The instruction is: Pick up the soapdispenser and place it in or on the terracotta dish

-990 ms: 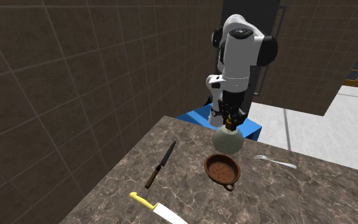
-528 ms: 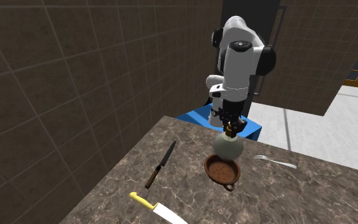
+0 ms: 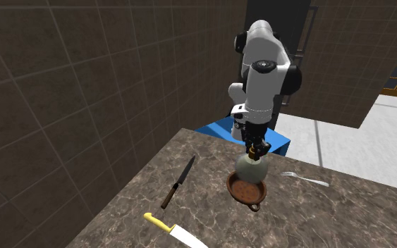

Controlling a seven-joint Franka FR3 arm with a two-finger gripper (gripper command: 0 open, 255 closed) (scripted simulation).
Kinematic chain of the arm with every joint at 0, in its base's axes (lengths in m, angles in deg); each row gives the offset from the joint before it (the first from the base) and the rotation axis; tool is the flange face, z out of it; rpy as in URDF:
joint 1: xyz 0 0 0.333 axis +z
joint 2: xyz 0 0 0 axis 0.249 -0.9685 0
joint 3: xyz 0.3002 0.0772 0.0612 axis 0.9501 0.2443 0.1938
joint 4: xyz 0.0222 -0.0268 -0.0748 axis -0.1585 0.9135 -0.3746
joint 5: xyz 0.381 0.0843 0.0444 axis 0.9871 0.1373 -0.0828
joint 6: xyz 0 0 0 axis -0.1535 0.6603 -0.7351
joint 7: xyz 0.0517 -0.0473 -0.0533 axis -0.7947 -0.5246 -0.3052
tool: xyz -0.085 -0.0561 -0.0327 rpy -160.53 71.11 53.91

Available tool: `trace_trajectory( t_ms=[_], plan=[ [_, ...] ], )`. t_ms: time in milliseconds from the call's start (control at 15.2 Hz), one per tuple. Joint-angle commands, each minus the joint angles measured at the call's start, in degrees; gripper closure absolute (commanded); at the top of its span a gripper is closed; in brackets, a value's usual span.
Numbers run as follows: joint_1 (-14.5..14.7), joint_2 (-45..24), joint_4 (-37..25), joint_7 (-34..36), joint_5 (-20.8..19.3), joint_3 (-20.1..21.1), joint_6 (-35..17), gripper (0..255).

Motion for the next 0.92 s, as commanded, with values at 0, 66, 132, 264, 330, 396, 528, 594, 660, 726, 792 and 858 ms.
trace_trajectory(
  t_ms=[0, 66, 132, 264, 330, 396, 528, 594, 660, 726, 792, 858],
  plan=[
    [0.0, -0.5, 1.0, 0.0, -0.2, 0.0, -1.5, 255],
    [0.1, -0.7, 1.6, 0.0, -0.2, 0.0, -2.3, 255],
    [0.1, -0.9, 2.2, 0.0, -0.3, 0.0, -3.0, 255],
    [0.1, -1.3, 3.2, 0.1, -0.5, 0.1, -4.5, 255],
    [0.1, -1.5, 3.8, 0.1, -0.5, 0.1, -5.2, 255],
    [0.2, -1.8, 4.3, 0.1, -0.6, 0.1, -6.0, 255],
    [0.2, -2.1, 4.9, 0.2, -0.7, 0.1, -6.8, 255],
    [0.2, -2.1, 4.9, 0.2, -0.7, 0.1, -6.8, 255],
    [0.2, -2.1, 4.9, 0.2, -0.7, 0.1, -6.8, 255],
    [0.2, -2.1, 4.9, 0.2, -0.7, 0.1, -6.8, 255],
    [0.2, -2.1, 4.9, 0.2, -0.7, 0.1, -6.8, 255],
    [0.2, -2.1, 4.9, 0.2, -0.7, 0.1, -6.8, 255]
  ],
)
